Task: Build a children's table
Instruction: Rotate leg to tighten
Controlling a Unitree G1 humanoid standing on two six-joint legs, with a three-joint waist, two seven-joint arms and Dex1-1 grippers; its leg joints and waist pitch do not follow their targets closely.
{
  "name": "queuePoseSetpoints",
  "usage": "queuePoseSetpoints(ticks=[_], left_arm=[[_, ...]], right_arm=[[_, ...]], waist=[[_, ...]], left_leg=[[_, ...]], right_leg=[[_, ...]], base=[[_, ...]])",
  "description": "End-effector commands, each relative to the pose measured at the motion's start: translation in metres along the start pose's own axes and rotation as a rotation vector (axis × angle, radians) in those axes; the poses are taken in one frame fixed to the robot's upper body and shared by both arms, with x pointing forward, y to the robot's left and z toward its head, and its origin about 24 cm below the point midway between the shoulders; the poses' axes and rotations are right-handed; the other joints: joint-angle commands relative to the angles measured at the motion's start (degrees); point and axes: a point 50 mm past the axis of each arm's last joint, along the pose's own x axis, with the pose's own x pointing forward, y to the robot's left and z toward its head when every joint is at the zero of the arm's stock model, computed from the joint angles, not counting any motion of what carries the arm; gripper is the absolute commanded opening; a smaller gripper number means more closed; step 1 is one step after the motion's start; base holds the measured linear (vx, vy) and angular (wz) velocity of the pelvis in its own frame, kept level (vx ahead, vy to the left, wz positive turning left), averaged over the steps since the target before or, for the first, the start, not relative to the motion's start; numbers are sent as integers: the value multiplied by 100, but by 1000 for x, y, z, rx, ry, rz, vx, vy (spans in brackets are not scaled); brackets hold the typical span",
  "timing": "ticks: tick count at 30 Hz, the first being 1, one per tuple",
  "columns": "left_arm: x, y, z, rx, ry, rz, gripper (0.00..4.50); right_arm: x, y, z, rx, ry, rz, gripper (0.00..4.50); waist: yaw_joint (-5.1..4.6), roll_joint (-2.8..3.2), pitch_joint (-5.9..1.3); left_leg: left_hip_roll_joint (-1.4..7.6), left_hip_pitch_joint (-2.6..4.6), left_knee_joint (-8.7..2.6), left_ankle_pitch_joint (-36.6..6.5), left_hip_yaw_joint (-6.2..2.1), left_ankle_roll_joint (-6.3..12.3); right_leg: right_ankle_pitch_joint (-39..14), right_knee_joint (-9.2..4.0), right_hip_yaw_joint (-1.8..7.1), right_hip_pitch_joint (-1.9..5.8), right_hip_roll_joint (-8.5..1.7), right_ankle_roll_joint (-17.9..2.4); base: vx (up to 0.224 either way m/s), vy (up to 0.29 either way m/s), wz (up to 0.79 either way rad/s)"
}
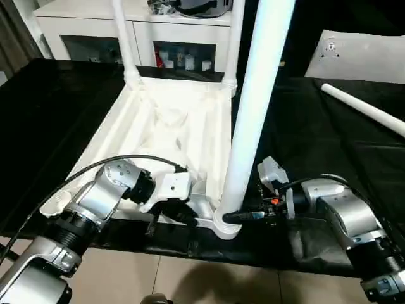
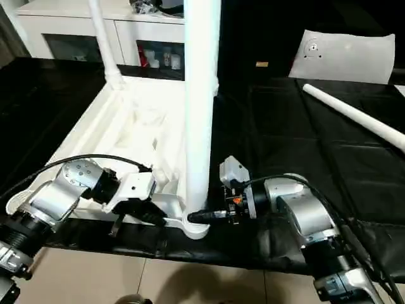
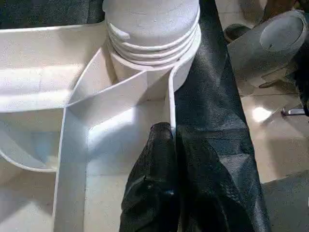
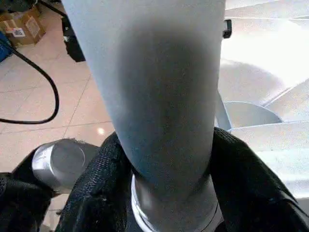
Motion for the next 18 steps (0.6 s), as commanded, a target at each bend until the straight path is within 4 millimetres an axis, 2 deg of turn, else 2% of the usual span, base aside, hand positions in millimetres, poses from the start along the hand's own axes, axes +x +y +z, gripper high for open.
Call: queuePoseSetpoints(ticks=[1,3,4,6,7,8,9,10,11,12,13,15,16,17,18], left_arm=[[7,4,4,-18,-9,42,0],[9,7,7,-46,-38,93,0],[10,10,9,-65,-59,121,0],[14,14,13,-101,-94,179,0],[15,15,14,-113,-104,198,0],[17,19,16,-144,-123,244,0],[19,22,18,-173,-138,289,0],[21,26,20,-203,-149,333,0],[23,29,21,-232,-158,376,0],[27,36,24,-291,-171,456,0],[29,42,26,-342,-179,540,0],[30,45,28,-364,-187,574,0],[31,48,32,-388,-188,621,0],[33,51,35,-397,-189,661,0],[34,53,37,-403,-192,682,0]], right_arm=[[11,9,1,39,-65,30,199],[16,10,1,55,-84,-2,199],[18,10,1,54,-97,-27,199],[24,8,0,72,-127,-93,199],[26,8,0,81,-133,-121,199],[30,5,-2,85,-130,-184,199],[34,2,-4,95,-127,-244,199],[37,-1,-5,107,-126,-301,199],[40,-5,-5,125,-127,-363,199],[46,-13,-4,173,-146,-469,198],[51,-18,-2,209,-149,-548,198],[54,-20,-1,223,-148,-577,198],[58,-24,0,241,-141,-642,198],[61,-28,0,267,-125,-689,198],[64,-29,0,276,-115,-711,198]], waist=[[-28,-28,-352],[-23,-24,-345],[-37,2,-335],[-66,-22,-310],[-86,-31,-309],[-101,-25,-307],[-133,-23,-294],[-180,-28,-294],[-237,-29,-285],[-259,-32,-281],[-353,18,-288],[-421,-26,-295],[-453,-31,-299],[-477,-7,-308],[-488,-6,-304]], left_leg=[[182,31,-341,-1168,20,251],[186,35,-354,-1178,8,205],[183,46,-369,-1293,2,170],[164,57,-374,-1489,4,107],[139,56,-375,-1551,-11,89],[134,40,-379,-1548,-17,75],[130,56,-380,-1588,-20,52],[117,59,-372,-1622,-26,21],[100,16,-379,-1623,-38,-9],[84,7,-380,-1660,-49,-4],[65,25,-359,-1771,-71,-62],[56,20,-343,-1778,-72,-39],[48,20,-340,-1755,-61,40],[55,9,-346,-1727,-62,99],[62,12,-348,-1730,-63,111]], right_leg=[[-1822,-435,259,304,-408,-906],[-1861,-429,257,303,-405,-895],[-2000,-452,256,295,-409,-882],[-2352,-494,251,293,-415,-792],[-2655,-526,233,301,-423,-686],[-2754,-532,230,310,-421,-626],[-2908,-565,222,271,-410,-544],[-3010,-575,214,268,-410,-502],[-3102,-580,193,291,-398,-436],[-3230,-604,168,292,-400,-382],[-3393,-623,139,269,-405,-339],[-3326,-639,145,262,-390,-334],[-3236,-652,157,263,-387,-348],[-3110,-644,162,266,-380,-386],[-3054,-637,169,254,-379,-410]], base=[[0,0,0],[0,0,0],[0,0,0],[0,0,0],[0,0,0],[0,0,0],[0,0,0],[0,0,0],[0,0,0],[0,0,0],[0,0,0],[0,0,0],[0,0,0],[0,0,0],[0,0,0]])
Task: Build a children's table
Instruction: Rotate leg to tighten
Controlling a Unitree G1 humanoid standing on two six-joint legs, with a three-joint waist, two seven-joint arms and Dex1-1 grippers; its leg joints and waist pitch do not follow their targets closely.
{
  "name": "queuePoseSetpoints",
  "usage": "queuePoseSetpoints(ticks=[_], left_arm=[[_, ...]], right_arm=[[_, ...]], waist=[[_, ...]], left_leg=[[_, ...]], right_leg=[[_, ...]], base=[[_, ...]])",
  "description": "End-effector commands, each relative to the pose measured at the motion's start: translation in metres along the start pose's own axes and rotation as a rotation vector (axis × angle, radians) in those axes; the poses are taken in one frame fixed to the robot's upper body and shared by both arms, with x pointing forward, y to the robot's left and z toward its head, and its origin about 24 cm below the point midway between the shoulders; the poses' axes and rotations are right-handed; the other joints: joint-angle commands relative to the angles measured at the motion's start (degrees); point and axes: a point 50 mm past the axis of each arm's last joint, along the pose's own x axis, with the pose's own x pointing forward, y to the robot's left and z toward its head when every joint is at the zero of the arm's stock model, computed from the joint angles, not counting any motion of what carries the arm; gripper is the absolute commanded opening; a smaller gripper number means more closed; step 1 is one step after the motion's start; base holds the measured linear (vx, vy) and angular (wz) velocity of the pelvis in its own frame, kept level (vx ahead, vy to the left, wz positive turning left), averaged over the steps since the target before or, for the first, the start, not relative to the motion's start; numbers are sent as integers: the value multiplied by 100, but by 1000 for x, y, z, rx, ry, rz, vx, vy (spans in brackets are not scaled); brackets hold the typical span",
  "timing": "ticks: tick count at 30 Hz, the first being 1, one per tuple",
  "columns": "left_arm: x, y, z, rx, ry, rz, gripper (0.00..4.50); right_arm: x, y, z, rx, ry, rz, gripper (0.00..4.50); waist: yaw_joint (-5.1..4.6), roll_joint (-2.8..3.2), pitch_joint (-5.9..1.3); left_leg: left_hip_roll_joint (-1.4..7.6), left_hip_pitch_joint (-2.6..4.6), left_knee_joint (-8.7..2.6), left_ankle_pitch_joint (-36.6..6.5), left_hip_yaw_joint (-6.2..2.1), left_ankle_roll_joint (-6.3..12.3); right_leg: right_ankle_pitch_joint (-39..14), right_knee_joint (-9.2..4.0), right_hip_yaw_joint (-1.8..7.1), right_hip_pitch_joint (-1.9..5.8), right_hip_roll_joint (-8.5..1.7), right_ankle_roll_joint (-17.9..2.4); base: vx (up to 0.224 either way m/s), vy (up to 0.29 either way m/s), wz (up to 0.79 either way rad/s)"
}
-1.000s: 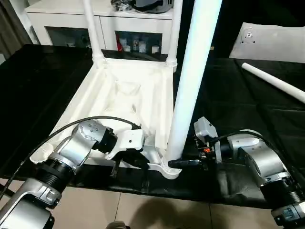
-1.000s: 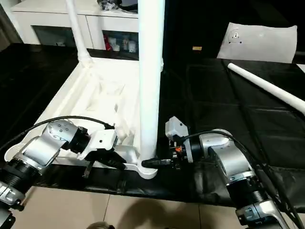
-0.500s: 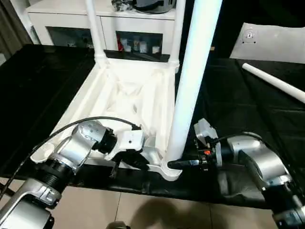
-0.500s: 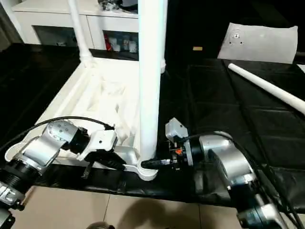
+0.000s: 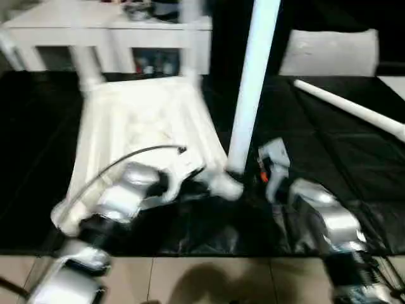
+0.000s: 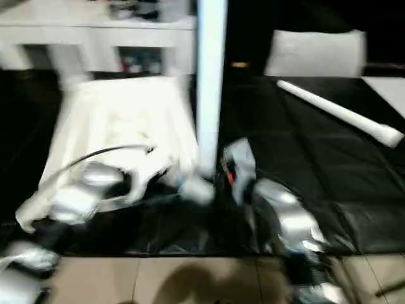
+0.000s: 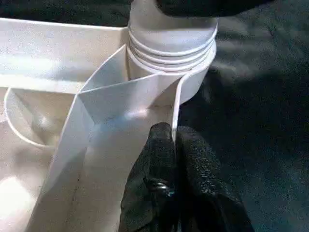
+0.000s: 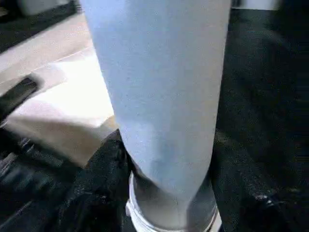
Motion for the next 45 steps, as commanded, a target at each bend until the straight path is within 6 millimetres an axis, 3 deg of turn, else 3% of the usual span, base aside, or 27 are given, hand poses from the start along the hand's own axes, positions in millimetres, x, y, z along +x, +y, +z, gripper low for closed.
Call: queuePoseSetpoints(ticks=[1,2,3,5,11,16,23,24,29,33,34,41,45], left_arm=[[5,6,30,8,-96,141,0],[5,6,32,9,-101,155,0],[6,5,33,16,-105,151,0],[8,3,36,16,-110,147,0],[3,3,35,73,-100,98,0],[-7,1,24,162,-70,-15,0],[-26,-3,10,294,-26,-253,0],[-28,-3,9,308,-23,-276,0],[-42,-5,-3,381,63,-436,0],[-48,-7,-6,415,98,-524,0],[-48,-8,-6,420,102,-534,0],[-53,-9,-7,458,139,-608,0],[-53,-10,-7,461,137,-621,0]], right_arm=[[22,36,-13,49,76,107,198],[23,36,-13,46,71,99,253],[23,37,-12,38,63,101,266],[23,38,-11,23,50,84,272],[16,35,-6,6,-12,94,327],[0,24,-2,-37,-43,169,374],[-25,13,4,-131,-16,397,448],[-27,11,5,-138,-10,415,448],[-40,2,11,-205,52,575,450],[-45,-1,12,-233,87,671,450],[-46,-1,12,-236,92,686,450],[-45,1,12,-222,117,788,398],[-46,4,11,-205,128,836,362]], waist=[[22,-43,-314],[34,-38,-316],[44,-30,-315],[78,-59,-337],[119,-26,-348],[118,-18,-361],[163,-31,-334],[154,-29,-332],[289,-18,-330],[379,-60,-334],[402,-42,-332],[458,-102,-339],[482,-92,-341]], left_leg=[[66,-22,-384,-1676,-33,132],[66,-14,-376,-1606,-18,169],[73,-14,-378,-1577,-15,186],[84,-39,-382,-1368,-1,237],[105,-65,-389,-1054,6,291],[125,-84,-390,-953,-2,334],[145,-57,-394,-1176,4,374],[147,-54,-395,-1178,18,381],[185,0,-398,-1209,24,340],[188,7,-391,-1205,37,316],[193,8,-390,-1190,40,321],[193,-11,-388,-1109,42,296],[198,-1,-386,-1103,41,279]], right_leg=[[-2885,-594,169,240,-365,-502],[-2754,-591,190,234,-366,-536],[-2694,-588,199,232,-371,-556],[-2291,-543,220,266,-366,-636],[-1684,-473,237,311,-372,-830],[-1285,-419,246,347,-374,-951],[-1766,-459,246,327,-388,-883],[-1752,-457,254,312,-384,-903],[-1519,-409,266,288,-389,-1067],[-1672,-405,264,282,-406,-1018],[-1700,-412,268,278,-414,-1009],[-1772,-396,260,283,-414,-969],[-1732,-380,263,278,-411,-981]], base=[[0,0,0],[0,0,0],[0,0,0],[0,0,0],[0,0,0],[0,0,0],[0,0,0],[0,0,0],[0,0,0],[0,0,0],[0,0,0],[0,0,0],[0,0,0]])
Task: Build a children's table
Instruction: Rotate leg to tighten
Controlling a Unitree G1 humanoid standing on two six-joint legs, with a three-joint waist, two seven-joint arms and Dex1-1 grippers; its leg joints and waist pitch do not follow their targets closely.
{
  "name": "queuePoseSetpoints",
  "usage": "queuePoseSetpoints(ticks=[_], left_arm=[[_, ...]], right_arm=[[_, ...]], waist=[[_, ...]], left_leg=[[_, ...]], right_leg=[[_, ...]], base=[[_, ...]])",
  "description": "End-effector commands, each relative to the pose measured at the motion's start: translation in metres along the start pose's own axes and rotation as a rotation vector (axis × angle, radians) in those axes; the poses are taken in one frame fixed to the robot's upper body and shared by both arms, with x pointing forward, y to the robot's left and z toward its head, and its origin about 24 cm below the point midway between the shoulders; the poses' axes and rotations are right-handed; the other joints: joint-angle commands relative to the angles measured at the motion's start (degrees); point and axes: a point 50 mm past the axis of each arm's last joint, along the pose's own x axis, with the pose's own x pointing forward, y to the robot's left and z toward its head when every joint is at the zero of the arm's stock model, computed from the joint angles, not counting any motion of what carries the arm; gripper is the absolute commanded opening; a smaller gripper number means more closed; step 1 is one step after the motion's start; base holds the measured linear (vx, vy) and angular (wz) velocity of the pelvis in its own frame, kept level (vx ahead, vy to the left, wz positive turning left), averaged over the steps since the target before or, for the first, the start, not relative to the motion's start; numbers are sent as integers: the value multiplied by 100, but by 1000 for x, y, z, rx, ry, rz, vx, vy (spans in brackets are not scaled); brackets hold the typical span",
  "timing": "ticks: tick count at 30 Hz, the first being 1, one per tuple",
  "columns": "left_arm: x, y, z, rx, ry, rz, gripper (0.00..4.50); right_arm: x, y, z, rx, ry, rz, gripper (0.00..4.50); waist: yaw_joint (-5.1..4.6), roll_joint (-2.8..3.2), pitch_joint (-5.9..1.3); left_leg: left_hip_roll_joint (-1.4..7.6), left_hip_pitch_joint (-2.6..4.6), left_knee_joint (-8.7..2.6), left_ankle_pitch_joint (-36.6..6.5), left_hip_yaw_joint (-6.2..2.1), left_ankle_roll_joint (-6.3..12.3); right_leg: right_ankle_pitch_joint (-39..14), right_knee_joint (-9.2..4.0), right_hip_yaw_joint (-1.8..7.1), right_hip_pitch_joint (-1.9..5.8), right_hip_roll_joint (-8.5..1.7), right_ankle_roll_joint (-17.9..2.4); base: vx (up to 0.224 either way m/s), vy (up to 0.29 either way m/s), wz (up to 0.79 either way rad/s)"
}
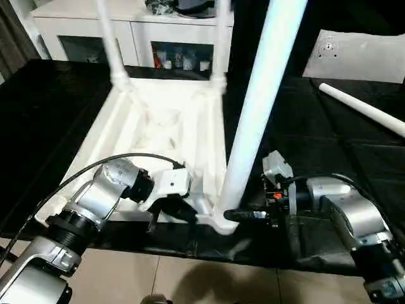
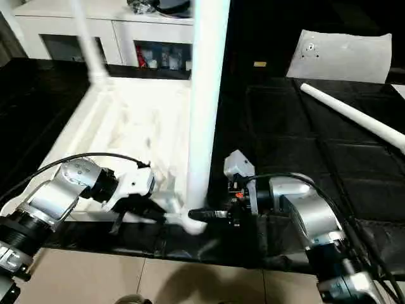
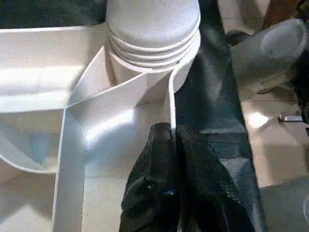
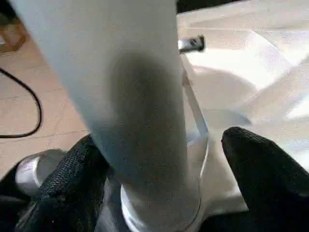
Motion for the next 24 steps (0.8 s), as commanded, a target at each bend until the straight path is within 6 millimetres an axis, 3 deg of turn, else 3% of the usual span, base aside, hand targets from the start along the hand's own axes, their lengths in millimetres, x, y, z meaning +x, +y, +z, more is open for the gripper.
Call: queuePoseSetpoints(ticks=[1,3,9,17,20,21,24], left_arm=[[3,-2,12,72,7,-65,0],[3,-2,11,73,8,-67,0],[3,-2,11,71,8,-71,0],[4,1,11,45,-6,-35,0],[4,1,11,42,-6,-30,0],[5,5,11,6,-28,16,0],[6,10,14,-34,-61,78,0]], right_arm=[[-1,2,2,5,2,37,354],[-1,2,2,9,2,47,336],[0,5,0,33,3,78,301],[6,11,-3,64,-14,105,222],[7,11,-2,67,-18,106,212],[11,14,-2,82,-52,92,208],[17,16,-2,97,-92,56,207]], waist=[[-37,-40,-357],[-40,-66,-362],[-35,-60,-362],[-33,-62,-362],[-31,-65,-366],[-25,-31,-363],[-31,-54,-359]], left_leg=[[196,19,-345,-1097,25,275],[191,13,-341,-1075,26,272],[186,11,-336,-1050,27,272],[189,14,-336,-1026,26,256],[186,15,-334,-1025,28,254],[185,20,-334,-1045,26,240],[181,16,-345,-1089,21,212]], right_leg=[[-1705,-410,267,306,-414,-978],[-1650,-402,264,314,-413,-987],[-1703,-409,262,320,-415,-967],[-1656,-402,264,317,-409,-974],[-1640,-402,261,318,-407,-976],[-1670,-409,264,315,-410,-973],[-1739,-416,261,324,-410,-949]], base=[[0,0,0],[0,0,0],[0,0,0],[0,0,0],[0,0,0],[0,0,0],[0,0,0]])
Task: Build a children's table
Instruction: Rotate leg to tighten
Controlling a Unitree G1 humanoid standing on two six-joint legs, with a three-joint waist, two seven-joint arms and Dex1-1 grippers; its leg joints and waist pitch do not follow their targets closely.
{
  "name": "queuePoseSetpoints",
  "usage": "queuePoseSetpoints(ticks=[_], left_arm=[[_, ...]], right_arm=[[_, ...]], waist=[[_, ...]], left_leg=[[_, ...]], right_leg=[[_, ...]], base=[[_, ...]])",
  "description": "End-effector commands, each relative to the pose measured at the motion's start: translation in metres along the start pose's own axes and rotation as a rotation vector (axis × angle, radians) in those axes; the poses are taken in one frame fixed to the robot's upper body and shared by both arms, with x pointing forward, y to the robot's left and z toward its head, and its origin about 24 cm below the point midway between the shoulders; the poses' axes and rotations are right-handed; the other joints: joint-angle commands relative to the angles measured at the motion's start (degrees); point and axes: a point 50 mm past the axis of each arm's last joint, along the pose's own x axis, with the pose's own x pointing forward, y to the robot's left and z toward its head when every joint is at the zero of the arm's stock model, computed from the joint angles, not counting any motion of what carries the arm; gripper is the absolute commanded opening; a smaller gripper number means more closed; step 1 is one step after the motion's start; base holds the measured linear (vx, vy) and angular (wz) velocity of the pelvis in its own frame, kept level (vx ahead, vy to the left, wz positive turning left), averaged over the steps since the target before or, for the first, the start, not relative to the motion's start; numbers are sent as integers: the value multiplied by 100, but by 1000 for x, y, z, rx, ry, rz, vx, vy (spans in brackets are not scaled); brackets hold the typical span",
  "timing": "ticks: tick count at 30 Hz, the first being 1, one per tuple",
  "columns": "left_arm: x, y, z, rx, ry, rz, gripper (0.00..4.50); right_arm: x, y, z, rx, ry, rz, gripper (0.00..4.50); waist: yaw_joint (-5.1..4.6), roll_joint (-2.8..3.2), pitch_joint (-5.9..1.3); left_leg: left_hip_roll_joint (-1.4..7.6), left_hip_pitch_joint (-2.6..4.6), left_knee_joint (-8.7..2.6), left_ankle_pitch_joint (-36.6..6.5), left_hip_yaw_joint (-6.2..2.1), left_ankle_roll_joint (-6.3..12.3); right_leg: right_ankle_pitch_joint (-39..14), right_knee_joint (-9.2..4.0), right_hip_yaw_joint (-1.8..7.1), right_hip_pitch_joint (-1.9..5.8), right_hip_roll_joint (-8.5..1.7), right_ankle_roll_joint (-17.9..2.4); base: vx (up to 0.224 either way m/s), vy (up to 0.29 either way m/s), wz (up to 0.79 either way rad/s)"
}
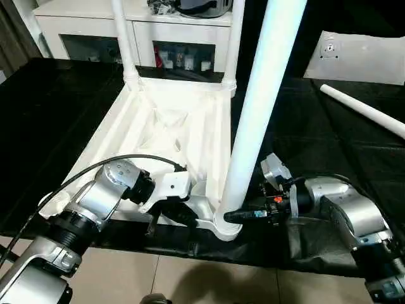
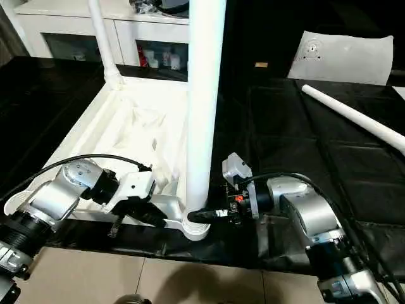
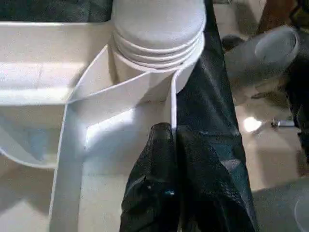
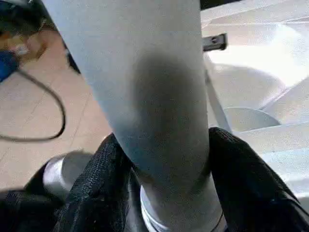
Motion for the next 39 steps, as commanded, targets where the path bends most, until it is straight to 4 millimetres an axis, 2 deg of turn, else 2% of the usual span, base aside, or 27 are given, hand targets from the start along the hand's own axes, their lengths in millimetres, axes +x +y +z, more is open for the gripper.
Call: queuePoseSetpoints(ticks=[1,3,4,6,8,9,11,12,13,15,16,18,20,22,23,25,26,27,28,29,30,31,34,36,39], left_arm=[[4,11,16,-20,-73,124,0],[4,13,16,-35,-83,147,0],[8,18,19,-83,-107,236,0],[10,21,20,-107,-118,281,0],[16,27,24,-157,-132,374,0],[17,29,26,-179,-139,406,0],[22,35,31,-233,-154,485,0],[24,37,33,-254,-158,527,0],[27,40,36,-268,-166,560,0],[30,48,42,-299,-180,651,0],[31,53,47,-317,-189,711,0],[33,56,50,-325,-196,735,0],[35,59,55,-330,-205,772,0],[38,60,61,-305,-210,766,0],[39,60,62,-292,-208,753,0],[39,59,63,-280,-211,749,0],[39,59,63,-276,-211,745,0],[39,59,63,-271,-211,739,0],[38,57,61,-256,-209,722,0],[38,57,60,-255,-209,721,0],[37,56,58,-243,-207,710,0],[36,55,57,-236,-209,706,0],[35,53,55,-209,-189,693,0],[34,53,55,-211,-196,688,0],[32,53,54,-227,-213,689,53]], right_arm=[[17,4,2,19,-73,-34,207],[18,3,1,22,-80,-70,207],[24,-3,-1,26,-98,-198,207],[27,-7,-3,33,-96,-269,206],[32,-15,-6,56,-99,-398,202],[34,-17,-7,63,-100,-431,200],[39,-22,-7,87,-105,-514,198],[41,-24,-6,98,-106,-553,198],[44,-27,-6,111,-102,-598,197],[49,-33,-4,141,-100,-678,196],[53,-37,-3,166,-95,-738,196],[55,-39,-3,185,-92,-778,196],[59,-40,0,193,-113,-792,251],[60,-40,3,186,-140,-806,265],[60,-39,3,190,-146,-816,265],[59,-39,4,188,-157,-832,286],[58,-39,4,186,-159,-838,307],[57,-39,4,184,-159,-846,310],[54,-39,5,160,-172,-856,316],[54,-39,5,159,-173,-856,316],[50,-39,6,137,-177,-880,316],[47,-38,6,111,-173,-888,352],[38,-36,5,130,-199,-903,360],[24,-36,4,141,-248,-973,396],[12,-36,4,158,-299,-1016,409]], waist=[[-49,-27,-337],[-73,-32,-318],[-107,-21,-304],[-148,-26,-300],[-248,-22,-283],[-291,-7,-293],[-355,-12,-302],[-390,-32,-318],[-431,-21,-311],[-487,-51,-315],[-471,-39,-323],[-470,-48,-333],[-437,-45,-355],[-414,-33,-377],[-414,-30,-381],[-413,-26,-382],[-411,-26,-381],[-400,21,-376],[-407,10,-371],[-407,48,-365],[-404,55,-367],[-411,86,-356],[-424,61,-357],[-412,48,-351],[-404,67,-359]], left_leg=[[180,20,-356,-1188,23,171],[156,38,-367,-1408,9,106],[140,31,-375,-1492,-4,45],[127,56,-365,-1588,-12,8],[107,-5,-382,-1660,-42,-20],[99,-11,-377,-1728,-65,-22],[101,12,-364,-1744,-56,-32],[87,2,-351,-1667,-56,22],[84,-14,-353,-1638,-48,81],[72,-16,-336,-1600,-36,119],[58,0,-321,-1554,-31,147],[57,-35,-326,-1375,-29,164],[75,-37,-321,-1204,-18,225],[85,-37,-309,-1029,-7,263],[91,-71,-323,-901,-13,290],[92,-72,-316,-840,-8,310],[93,-67,-317,-829,-2,325],[91,-62,-318,-837,-6,322],[100,-60,-324,-903,-4,316],[104,-58,-333,-982,-10,285],[102,-56,-335,-997,-16,269],[100,-62,-347,-1070,-25,232],[92,-74,-350,-1132,-31,219],[93,-70,-338,-1065,-16,247],[107,-69,-336,-986,-14,261]], right_leg=[[-1920,-450,262,294,-406,-896],[-2404,-499,240,289,-420,-786],[-2784,-549,227,273,-416,-601],[-3007,-580,212,259,-419,-523],[-3197,-603,177,284,-404,-385],[-3270,-612,153,286,-409,-336],[-3181,-618,162,257,-400,-377],[-3003,-605,175,275,-401,-441],[-2881,-603,181,267,-382,-502],[-2826,-600,179,261,-364,-545],[-2856,-619,184,256,-371,-526],[-2643,-590,199,284,-369,-551],[-2298,-561,217,292,-370,-611],[-1888,-521,236,299,-368,-724],[-1598,-479,234,330,-366,-805],[-1382,-460,238,345,-372,-892],[-1335,-462,238,350,-375,-924],[-1352,-465,239,350,-381,-933],[-1421,-483,238,348,-381,-918],[-1480,-497,236,343,-380,-903],[-1492,-493,233,349,-377,-899],[-1528,-495,229,354,-372,-894],[-1628,-500,227,375,-373,-850],[-1675,-504,238,356,-379,-842],[-1540,-489,243,350,-379,-890]], base=[[0,0,0],[0,0,0],[0,0,0],[0,0,0],[0,0,0],[0,0,0],[0,0,0],[0,0,0],[0,0,0],[0,0,0],[0,0,0],[0,0,0],[0,0,0],[0,0,0],[0,0,0],[0,0,0],[0,0,0],[0,0,0],[0,0,0],[0,0,0],[0,0,0],[0,0,0],[0,0,0],[0,0,0],[0,0,0]])
